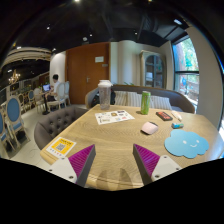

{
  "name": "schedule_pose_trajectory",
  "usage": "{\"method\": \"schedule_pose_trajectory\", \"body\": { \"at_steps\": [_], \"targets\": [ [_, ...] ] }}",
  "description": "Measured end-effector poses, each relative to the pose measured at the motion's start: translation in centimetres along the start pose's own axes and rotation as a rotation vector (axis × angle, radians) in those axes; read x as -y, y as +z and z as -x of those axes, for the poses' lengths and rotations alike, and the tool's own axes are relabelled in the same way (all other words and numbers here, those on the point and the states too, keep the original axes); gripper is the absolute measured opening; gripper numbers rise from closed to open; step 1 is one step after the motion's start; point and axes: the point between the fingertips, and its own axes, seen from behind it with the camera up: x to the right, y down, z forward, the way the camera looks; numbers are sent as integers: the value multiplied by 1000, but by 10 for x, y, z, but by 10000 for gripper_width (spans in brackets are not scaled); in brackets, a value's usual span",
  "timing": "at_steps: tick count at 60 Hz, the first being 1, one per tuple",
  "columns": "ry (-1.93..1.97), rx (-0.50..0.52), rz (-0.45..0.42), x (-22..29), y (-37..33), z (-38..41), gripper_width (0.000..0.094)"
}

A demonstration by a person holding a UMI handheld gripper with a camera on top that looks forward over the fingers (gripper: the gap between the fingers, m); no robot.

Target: Arrange mouse

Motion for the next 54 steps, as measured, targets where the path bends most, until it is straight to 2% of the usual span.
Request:
{"method": "schedule_pose_trajectory", "body": {
  "at_steps": [19,28,34,45,54],
  "targets": [
    [-55,-9,22,1,2,-18,820],
    [-37,-80,23,11,10,-70,846],
    [24,-101,49,13,30,-101,846],
    [95,-49,167,-9,90,-122,837],
    [76,-76,214,-10,125,-141,836]
  ]
}}
